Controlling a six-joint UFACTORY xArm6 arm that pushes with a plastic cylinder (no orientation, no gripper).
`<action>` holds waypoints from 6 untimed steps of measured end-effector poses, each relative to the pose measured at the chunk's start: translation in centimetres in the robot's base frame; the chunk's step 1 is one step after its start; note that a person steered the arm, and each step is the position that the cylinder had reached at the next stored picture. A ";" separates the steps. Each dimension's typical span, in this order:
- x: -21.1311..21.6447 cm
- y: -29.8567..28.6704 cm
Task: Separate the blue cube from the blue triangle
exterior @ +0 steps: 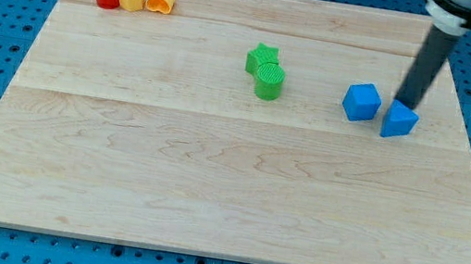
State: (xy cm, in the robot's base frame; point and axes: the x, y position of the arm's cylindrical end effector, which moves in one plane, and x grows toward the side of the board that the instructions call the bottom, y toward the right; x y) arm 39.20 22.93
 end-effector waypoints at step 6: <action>-0.2 -12.0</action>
